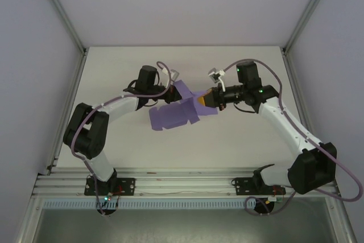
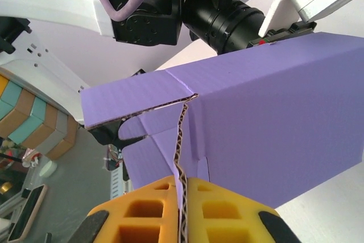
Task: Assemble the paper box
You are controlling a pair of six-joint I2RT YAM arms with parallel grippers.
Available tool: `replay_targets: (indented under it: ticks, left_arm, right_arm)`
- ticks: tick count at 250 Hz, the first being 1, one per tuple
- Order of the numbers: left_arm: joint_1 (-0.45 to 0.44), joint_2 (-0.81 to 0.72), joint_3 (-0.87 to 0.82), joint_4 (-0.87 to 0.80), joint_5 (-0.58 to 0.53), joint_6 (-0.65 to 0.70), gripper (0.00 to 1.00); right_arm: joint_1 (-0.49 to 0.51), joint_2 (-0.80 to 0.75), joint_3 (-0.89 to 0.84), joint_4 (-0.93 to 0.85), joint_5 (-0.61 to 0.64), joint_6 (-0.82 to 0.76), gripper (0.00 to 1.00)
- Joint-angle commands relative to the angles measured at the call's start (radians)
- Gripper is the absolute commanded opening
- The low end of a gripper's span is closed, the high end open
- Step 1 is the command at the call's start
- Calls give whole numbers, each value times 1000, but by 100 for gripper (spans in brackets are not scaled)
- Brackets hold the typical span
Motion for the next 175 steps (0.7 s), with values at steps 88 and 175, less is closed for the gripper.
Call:
replay_targets:
  ticks: [88, 175]
  left_arm:
    - [-14, -157, -75, -119, -696, -72, 0]
    - [-38, -192, -93, -125, -783, -89, 0]
  right_arm:
    - [11, -277, -92, 83, 590, 171, 100]
    - [21, -156, -3, 154, 728, 268, 100]
